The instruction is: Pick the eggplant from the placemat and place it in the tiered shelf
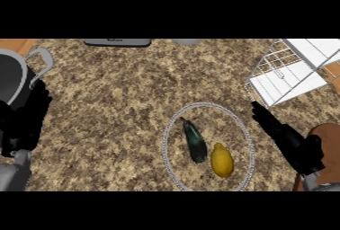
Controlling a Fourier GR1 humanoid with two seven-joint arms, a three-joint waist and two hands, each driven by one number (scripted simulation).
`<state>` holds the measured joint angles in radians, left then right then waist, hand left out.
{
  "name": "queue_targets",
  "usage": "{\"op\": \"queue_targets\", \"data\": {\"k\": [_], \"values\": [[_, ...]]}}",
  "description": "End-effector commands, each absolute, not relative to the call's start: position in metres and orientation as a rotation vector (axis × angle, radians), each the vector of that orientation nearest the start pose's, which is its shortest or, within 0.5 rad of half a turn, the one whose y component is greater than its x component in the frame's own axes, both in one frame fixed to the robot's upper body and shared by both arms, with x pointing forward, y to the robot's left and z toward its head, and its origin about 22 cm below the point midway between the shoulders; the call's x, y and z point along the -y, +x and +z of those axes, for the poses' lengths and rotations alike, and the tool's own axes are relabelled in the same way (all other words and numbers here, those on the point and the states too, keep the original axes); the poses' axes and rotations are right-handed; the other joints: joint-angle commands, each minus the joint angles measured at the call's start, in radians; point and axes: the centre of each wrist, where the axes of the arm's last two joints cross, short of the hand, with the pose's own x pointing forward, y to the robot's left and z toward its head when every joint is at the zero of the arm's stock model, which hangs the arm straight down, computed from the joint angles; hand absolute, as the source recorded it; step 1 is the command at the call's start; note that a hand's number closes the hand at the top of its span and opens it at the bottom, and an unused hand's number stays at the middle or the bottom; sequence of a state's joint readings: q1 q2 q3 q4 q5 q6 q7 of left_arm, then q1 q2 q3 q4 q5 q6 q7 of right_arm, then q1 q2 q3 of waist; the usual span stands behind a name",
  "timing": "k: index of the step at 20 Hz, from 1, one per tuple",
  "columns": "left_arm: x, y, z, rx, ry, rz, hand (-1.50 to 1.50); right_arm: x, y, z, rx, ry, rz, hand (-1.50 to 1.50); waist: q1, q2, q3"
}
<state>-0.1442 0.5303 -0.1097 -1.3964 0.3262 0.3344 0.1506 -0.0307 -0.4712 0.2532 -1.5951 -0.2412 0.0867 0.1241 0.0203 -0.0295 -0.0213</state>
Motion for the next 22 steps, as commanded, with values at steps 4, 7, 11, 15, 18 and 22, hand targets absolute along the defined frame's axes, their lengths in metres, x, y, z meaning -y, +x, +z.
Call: {"op": "queue_targets", "data": {"k": [4, 7, 11, 15, 18, 22], "values": [[-0.273, 0.280, 0.042, 1.568, 0.231, -0.148, 0.00, 0.268, 0.301, 0.053, 1.331, 0.031, 0.268, -1.50, -0.001, 0.035, 0.022], [-0.270, 0.284, 0.042, 1.554, 0.191, -0.140, 0.00, 0.234, 0.285, 0.021, 1.263, 0.319, -0.312, -1.50, -0.093, 0.048, 0.063], [-0.240, 0.282, 0.037, 1.589, 0.115, -0.243, 0.00, 0.299, 0.295, 0.031, 1.232, -0.588, 0.310, 1.50, -0.019, 0.046, 0.010], [-0.225, 0.281, 0.027, 1.573, 0.110, -0.259, 0.00, 0.242, 0.281, -0.032, 1.309, -0.652, -0.007, -1.50, -0.015, 0.039, 0.023], [-0.221, 0.275, 0.012, 1.567, 0.112, -0.240, 0.00, 0.235, 0.292, -0.014, 1.397, -0.567, -0.163, -1.50, -0.020, 0.031, 0.022], [-0.214, 0.269, 0.010, 1.577, 0.097, -0.259, 0.00, 0.247, 0.296, 0.001, 1.417, -0.328, 0.009, -1.50, -0.019, 0.029, 0.022]]}}
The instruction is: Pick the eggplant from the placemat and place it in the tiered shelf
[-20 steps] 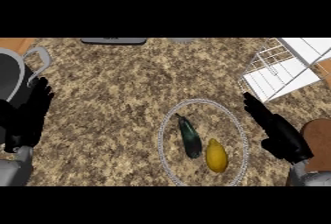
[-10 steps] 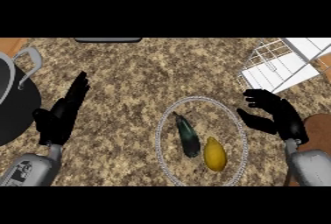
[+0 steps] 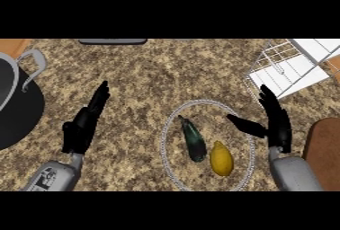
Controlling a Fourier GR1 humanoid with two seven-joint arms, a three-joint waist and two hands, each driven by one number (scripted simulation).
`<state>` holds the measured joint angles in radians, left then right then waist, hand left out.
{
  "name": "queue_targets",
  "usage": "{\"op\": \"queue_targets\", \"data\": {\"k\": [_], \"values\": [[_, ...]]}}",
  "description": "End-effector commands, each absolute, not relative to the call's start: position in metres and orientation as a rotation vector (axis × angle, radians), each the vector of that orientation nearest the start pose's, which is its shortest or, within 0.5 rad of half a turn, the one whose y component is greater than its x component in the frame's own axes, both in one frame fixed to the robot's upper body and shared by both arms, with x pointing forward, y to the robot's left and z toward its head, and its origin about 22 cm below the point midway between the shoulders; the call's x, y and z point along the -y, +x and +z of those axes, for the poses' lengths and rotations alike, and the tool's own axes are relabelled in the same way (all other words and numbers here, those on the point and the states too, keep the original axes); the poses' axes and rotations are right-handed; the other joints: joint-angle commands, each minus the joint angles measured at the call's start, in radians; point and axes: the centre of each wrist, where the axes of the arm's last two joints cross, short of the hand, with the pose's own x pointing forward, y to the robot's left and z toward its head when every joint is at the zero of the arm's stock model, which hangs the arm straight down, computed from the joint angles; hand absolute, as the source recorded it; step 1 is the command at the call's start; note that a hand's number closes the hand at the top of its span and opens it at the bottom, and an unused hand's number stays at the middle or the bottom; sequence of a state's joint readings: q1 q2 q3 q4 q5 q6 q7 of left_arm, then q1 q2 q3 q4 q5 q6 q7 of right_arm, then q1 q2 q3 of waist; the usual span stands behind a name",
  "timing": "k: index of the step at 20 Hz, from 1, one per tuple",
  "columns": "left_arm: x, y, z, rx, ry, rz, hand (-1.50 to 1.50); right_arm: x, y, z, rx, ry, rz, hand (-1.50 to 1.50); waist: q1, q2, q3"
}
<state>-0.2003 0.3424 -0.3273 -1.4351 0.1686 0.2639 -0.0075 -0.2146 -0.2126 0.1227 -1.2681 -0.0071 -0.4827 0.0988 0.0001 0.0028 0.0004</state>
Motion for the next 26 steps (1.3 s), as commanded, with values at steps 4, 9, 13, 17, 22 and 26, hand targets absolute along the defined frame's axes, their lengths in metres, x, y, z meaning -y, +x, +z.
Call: {"op": "queue_targets", "data": {"k": [4, 9, 13, 17, 22, 26], "values": [[-0.215, 0.283, 0.022, 1.568, 0.093, -0.257, 0.00, 0.240, 0.303, 0.029, 1.291, -0.325, 0.290, -1.50, 0.001, -0.006, -0.001], [-0.222, 0.297, 0.011, 1.577, 0.100, -0.254, 0.00, 0.203, 0.323, 0.096, 1.258, -0.341, 0.423, -1.50, -0.007, -0.005, -0.002], [-0.218, 0.282, 0.024, 1.585, 0.096, -0.271, 0.00, 0.192, 0.336, 0.110, 1.110, -0.371, 0.588, -1.50, 0.011, -0.007, -0.001], [-0.223, 0.282, 0.015, 1.578, 0.103, -0.259, 0.00, 0.164, 0.341, 0.148, 0.982, -0.363, 0.823, -1.50, 0.011, -0.007, -0.002], [-0.210, 0.279, 0.016, 1.565, 0.088, -0.248, 0.00, 0.143, 0.332, 0.149, 0.846, -0.423, 1.013, -1.50, 0.001, -0.008, -0.001], [-0.212, 0.283, 0.010, 1.592, 0.118, -0.264, 0.00, 0.128, 0.349, 0.176, 0.824, -0.438, 1.001, -1.50, 0.003, -0.004, -0.001]]}}
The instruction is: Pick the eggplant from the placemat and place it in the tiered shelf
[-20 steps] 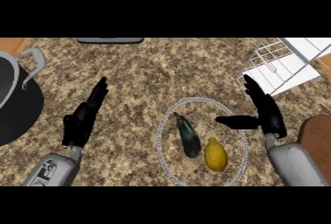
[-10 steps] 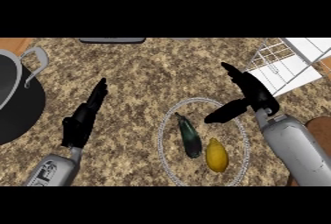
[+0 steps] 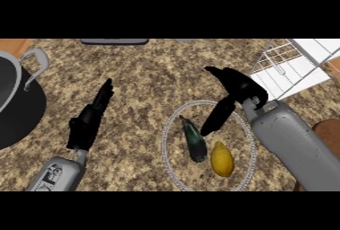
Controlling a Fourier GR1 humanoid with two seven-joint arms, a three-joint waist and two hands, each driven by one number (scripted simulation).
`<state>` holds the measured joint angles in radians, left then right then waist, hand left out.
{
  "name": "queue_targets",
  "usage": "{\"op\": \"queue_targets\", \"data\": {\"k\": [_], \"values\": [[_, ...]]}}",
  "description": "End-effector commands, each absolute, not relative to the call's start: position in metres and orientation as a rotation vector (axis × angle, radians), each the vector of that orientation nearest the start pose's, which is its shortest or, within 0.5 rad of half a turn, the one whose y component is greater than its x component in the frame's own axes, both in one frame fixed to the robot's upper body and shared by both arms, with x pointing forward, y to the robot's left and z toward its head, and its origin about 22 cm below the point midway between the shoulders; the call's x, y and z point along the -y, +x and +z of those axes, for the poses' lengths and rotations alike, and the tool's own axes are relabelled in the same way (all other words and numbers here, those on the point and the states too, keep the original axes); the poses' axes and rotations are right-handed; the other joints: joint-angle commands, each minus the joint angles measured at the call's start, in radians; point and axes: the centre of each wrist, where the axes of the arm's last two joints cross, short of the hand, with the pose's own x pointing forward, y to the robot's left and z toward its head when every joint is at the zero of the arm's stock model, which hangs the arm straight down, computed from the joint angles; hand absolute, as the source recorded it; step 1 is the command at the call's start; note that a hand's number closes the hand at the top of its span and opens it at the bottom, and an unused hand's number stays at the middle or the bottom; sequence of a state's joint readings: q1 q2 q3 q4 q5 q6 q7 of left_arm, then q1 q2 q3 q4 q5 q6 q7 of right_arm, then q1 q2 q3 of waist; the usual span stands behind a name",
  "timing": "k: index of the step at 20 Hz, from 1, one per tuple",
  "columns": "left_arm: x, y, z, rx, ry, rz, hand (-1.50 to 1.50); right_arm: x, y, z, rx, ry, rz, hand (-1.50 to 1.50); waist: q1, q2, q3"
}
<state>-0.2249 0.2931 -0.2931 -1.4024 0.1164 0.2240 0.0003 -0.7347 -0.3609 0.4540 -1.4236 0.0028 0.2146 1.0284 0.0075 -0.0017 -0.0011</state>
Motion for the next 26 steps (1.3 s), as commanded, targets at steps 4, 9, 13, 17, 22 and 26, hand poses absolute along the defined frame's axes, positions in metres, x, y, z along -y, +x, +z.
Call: {"op": "queue_targets", "data": {"k": [4, 9, 13, 17, 22, 26], "values": [[-0.223, 0.292, 0.024, 1.573, 0.113, -0.255, 0.00, 0.094, 0.335, 0.188, 0.845, -0.429, 0.986, -1.50, -0.005, -0.001, 0.000], [-0.243, 0.270, 0.025, 1.565, 0.101, -0.289, 0.00, 0.102, 0.333, 0.158, 0.868, -0.457, 0.977, -1.50, 0.000, -0.001, 0.001], [-0.229, 0.294, 0.028, 1.575, 0.110, -0.254, 0.00, 0.072, 0.327, 0.163, 0.864, -0.487, 0.988, -1.50, -0.005, 0.001, 0.000], [-0.208, 0.287, 0.020, 1.579, 0.109, -0.259, 0.00, 0.096, 0.328, 0.146, 0.841, -0.491, 0.982, -1.50, -0.010, 0.000, 0.001], [-0.225, 0.284, 0.008, 1.571, 0.106, -0.259, 0.00, 0.068, 0.321, 0.141, 0.827, -0.473, 0.972, -1.50, -0.007, 0.001, 0.001], [-0.217, 0.287, 0.018, 1.586, 0.124, -0.260, 0.00, 0.081, 0.317, 0.133, 0.804, -0.483, 0.985, -1.50, -0.010, 0.000, 0.001]]}}
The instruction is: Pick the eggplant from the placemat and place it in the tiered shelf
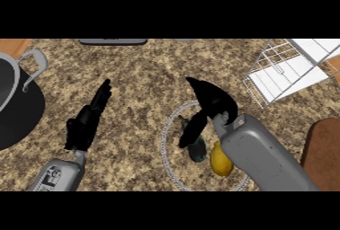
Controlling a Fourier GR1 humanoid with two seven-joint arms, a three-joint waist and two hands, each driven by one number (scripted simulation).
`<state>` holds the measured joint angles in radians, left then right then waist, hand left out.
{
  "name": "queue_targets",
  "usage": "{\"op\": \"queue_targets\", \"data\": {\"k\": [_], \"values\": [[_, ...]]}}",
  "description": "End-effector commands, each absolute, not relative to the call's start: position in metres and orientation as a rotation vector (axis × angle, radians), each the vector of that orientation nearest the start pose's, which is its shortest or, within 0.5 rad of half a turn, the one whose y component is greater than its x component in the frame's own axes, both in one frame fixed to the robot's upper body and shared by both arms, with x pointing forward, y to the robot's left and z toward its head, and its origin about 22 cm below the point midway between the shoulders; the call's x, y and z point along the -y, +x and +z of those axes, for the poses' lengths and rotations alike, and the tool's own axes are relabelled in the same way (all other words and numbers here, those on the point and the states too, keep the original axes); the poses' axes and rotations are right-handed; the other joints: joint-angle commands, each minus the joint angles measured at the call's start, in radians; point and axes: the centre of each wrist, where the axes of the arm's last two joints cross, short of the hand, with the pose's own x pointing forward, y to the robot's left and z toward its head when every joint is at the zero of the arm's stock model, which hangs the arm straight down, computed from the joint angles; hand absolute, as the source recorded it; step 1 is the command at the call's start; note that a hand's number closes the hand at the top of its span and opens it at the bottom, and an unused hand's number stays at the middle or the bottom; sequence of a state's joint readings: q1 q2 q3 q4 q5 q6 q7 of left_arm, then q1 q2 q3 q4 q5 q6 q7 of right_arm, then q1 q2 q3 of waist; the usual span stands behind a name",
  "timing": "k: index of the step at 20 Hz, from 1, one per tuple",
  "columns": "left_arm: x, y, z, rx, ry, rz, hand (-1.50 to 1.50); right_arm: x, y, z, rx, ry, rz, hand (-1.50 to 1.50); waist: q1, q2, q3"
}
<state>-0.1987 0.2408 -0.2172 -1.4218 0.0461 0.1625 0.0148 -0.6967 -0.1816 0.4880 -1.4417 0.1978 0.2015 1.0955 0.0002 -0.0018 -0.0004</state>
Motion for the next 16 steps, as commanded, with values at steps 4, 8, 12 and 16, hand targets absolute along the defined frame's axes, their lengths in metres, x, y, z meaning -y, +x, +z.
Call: {"op": "queue_targets", "data": {"k": [4, 8, 12, 16], "values": [[-0.227, 0.285, 0.012, 1.586, 0.119, -0.266, 0.00, 0.071, 0.324, 0.124, 0.782, -0.503, 0.979, -1.50, 0.002, 0.001, 0.000], [-0.222, 0.285, 0.026, 1.575, 0.105, -0.257, 0.00, 0.093, 0.337, 0.121, 0.774, -0.514, 0.990, -1.50, 0.004, 0.000, 0.000], [-0.251, 0.289, 0.025, 1.578, 0.125, -0.277, 0.00, 0.076, 0.315, 0.109, 0.748, -0.498, 1.027, -1.50, -0.003, 0.000, 0.000], [-0.232, 0.272, 0.020, 1.579, 0.110, -0.254, 0.00, 0.072, 0.327, 0.109, 0.737, -0.524, 1.026, -1.50, 0.005, 0.000, 0.000]]}}
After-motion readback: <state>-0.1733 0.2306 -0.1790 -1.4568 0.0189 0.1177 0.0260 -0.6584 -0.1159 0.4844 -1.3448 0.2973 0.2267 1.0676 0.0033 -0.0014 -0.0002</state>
